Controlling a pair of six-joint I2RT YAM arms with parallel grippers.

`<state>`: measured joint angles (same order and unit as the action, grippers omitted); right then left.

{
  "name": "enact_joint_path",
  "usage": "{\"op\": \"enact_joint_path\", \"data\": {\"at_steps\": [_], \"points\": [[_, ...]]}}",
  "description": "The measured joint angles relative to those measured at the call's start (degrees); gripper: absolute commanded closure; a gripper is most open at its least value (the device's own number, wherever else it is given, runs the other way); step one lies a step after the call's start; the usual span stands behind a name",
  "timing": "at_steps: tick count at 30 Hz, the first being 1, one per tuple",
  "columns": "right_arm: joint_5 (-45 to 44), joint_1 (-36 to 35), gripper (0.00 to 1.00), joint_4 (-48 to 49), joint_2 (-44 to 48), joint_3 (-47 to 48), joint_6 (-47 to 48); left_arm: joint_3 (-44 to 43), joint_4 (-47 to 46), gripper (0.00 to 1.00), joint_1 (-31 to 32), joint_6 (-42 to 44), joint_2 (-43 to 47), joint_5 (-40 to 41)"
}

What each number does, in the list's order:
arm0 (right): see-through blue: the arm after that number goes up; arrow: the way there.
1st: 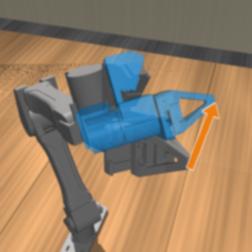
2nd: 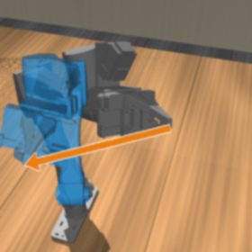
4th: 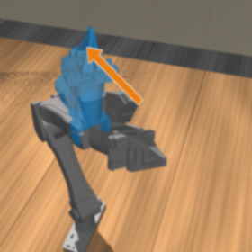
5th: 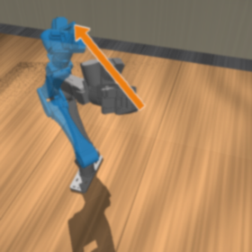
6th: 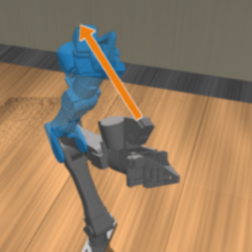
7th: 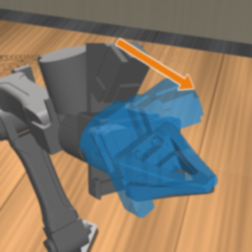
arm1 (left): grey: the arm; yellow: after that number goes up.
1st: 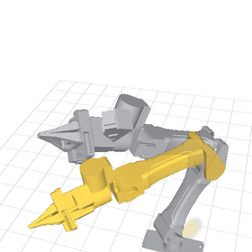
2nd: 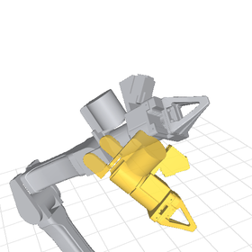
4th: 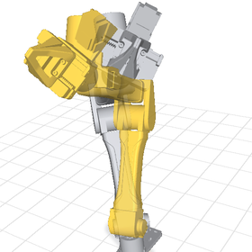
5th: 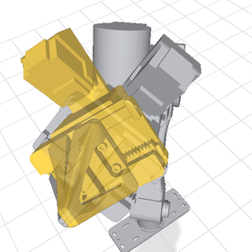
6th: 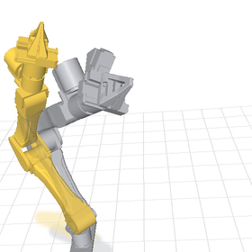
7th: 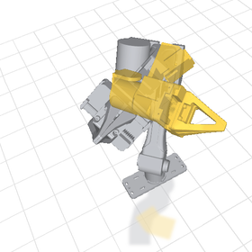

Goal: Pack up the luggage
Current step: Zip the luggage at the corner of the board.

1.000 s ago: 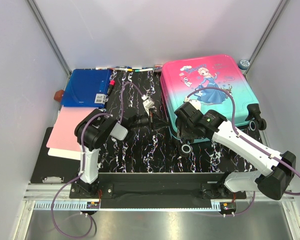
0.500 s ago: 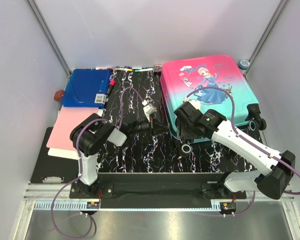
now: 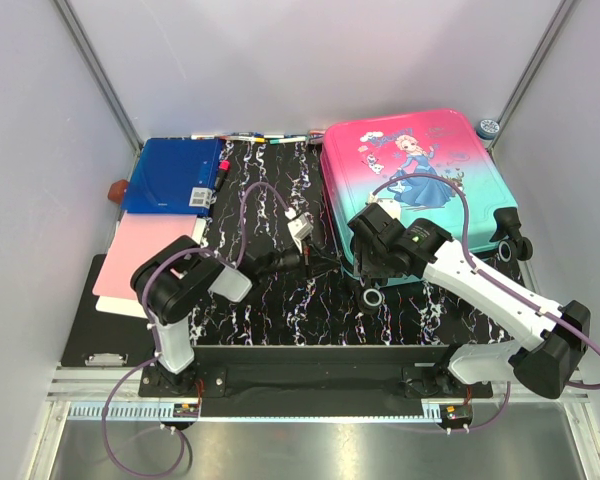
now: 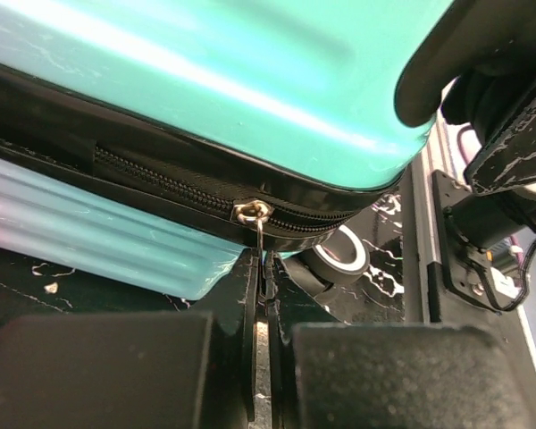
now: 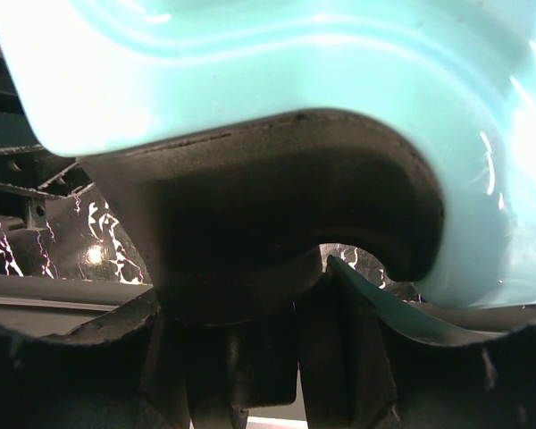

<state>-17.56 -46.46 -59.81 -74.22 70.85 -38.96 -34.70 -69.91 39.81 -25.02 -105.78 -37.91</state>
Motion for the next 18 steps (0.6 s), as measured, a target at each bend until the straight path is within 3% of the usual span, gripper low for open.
{"op": "enact_joint_path", "data": {"at_steps": [18], "points": [[0.3,0.0,1.0,0.3,0.0,0.0,0.0,2.5,0.2,1.0,7.6,2.6,2.6,5.1]]}}
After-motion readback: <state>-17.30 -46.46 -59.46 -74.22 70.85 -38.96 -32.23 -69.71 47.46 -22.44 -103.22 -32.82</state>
